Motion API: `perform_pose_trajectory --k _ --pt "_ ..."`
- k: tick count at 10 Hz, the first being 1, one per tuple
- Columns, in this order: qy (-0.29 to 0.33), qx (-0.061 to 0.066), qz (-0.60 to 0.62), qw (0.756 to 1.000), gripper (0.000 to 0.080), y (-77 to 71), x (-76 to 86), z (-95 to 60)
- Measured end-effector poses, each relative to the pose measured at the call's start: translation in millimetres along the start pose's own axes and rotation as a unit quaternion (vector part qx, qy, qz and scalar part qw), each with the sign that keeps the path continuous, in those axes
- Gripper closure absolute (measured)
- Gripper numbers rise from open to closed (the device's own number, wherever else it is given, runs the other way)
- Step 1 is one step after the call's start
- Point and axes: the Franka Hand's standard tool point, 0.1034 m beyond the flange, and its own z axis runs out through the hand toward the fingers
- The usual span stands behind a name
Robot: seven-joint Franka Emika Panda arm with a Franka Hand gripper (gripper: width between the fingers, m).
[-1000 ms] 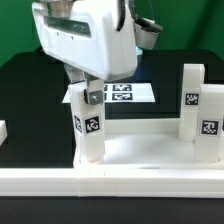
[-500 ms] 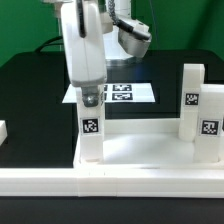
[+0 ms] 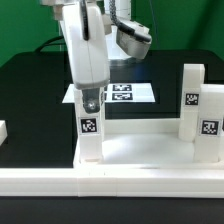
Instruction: Assemble desk
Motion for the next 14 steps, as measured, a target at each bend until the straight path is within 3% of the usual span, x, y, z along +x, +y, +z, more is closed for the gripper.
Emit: perform_pose_trajectory --k 5,9,14 --pt "0.004 -0.006 -0.233 0.973 0.0151 0.5 1.5 3.9" --pt "0.005 -0.010 -0.415 0.910 0.0151 -0.3 1.2 3.3" --pt "0.007 -0.015 -0.542 0.840 0.0151 -0.5 1.2 1.5"
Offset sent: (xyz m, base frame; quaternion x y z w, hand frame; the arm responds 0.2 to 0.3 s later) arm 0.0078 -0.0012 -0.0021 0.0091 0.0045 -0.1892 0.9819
